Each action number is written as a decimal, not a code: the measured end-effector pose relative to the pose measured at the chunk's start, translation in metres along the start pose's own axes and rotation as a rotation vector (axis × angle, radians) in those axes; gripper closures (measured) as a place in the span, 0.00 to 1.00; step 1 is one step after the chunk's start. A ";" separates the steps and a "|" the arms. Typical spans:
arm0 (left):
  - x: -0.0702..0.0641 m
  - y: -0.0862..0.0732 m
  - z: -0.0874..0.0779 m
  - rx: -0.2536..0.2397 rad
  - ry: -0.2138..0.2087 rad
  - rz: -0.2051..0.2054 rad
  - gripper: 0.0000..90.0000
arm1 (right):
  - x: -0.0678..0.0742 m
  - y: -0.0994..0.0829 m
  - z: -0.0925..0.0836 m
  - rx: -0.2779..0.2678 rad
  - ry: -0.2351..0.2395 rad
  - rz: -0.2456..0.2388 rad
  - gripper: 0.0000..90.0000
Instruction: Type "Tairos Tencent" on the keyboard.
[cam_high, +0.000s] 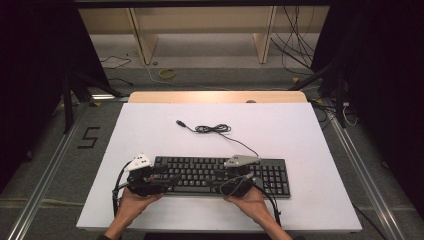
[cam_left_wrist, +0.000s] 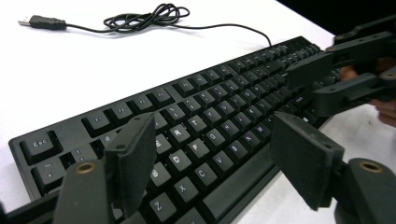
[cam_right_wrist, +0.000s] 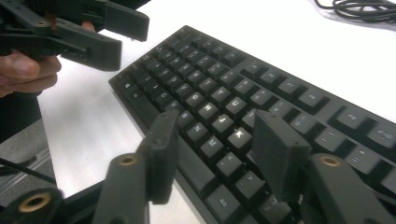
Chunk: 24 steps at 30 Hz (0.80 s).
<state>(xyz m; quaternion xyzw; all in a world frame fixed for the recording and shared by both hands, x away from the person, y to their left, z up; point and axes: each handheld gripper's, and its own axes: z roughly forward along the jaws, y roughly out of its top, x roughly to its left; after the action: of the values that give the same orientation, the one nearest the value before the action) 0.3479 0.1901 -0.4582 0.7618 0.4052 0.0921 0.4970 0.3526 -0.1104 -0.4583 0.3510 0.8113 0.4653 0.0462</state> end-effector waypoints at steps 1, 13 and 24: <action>0.000 0.002 0.002 0.009 0.005 0.004 0.37 | 0.000 0.000 -0.002 -0.003 -0.001 -0.001 0.55; 0.002 0.015 0.025 0.090 -0.005 0.006 0.56 | -0.007 -0.010 -0.024 -0.039 -0.022 0.006 0.47; 0.002 0.018 0.046 0.171 -0.023 0.031 0.79 | -0.008 -0.016 -0.036 -0.065 -0.035 -0.001 0.43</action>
<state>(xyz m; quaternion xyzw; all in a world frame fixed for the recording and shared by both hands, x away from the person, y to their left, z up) 0.3838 0.1574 -0.4665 0.8085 0.3942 0.0562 0.4334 0.3355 -0.1459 -0.4529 0.3571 0.7950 0.4850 0.0722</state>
